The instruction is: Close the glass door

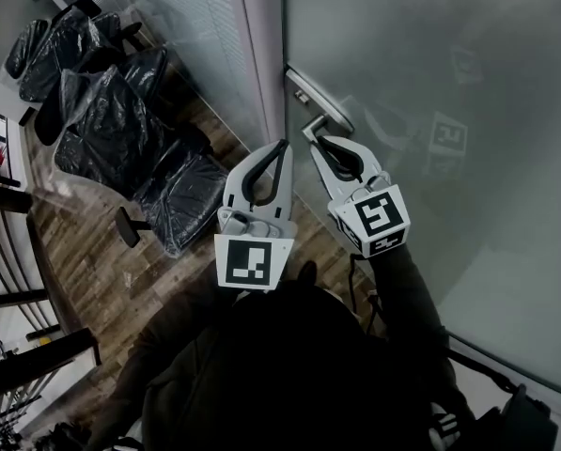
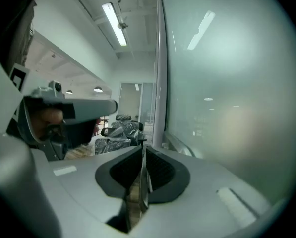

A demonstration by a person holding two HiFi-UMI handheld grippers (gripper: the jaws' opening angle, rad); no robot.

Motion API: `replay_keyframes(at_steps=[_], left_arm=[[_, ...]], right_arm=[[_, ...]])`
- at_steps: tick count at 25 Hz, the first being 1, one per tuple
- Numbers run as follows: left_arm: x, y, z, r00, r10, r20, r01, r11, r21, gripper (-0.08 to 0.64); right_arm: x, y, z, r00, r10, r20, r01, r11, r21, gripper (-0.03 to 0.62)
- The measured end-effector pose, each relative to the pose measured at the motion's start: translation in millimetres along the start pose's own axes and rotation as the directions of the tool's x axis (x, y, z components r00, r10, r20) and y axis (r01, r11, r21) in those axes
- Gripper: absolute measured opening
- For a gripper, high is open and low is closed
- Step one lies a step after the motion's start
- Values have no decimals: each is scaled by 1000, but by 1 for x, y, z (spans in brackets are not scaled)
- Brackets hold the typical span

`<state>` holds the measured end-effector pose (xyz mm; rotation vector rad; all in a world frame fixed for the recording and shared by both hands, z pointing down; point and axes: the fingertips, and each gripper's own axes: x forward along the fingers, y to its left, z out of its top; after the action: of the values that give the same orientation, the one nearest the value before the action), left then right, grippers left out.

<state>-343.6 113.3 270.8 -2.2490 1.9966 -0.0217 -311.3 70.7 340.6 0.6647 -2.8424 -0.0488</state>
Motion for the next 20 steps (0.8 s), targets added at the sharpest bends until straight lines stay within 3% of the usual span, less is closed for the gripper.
replay_keyframes(at_steps=[11,15,20], left_arm=[[0,2,12,999,14,32,-14,1000,3,-3],[1,0,13,999,12,34,-12,1000,2,-3],[-3,-6,16,999,1,40,-1,1000,0,-3]], right_arm=[[-15,2,21,998,-18,62,23,996,-83,23],[-24,6,39,991,-26,134,42,992,-115,23],[-41,16,60,986,-12,164,25,997,-74,2]])
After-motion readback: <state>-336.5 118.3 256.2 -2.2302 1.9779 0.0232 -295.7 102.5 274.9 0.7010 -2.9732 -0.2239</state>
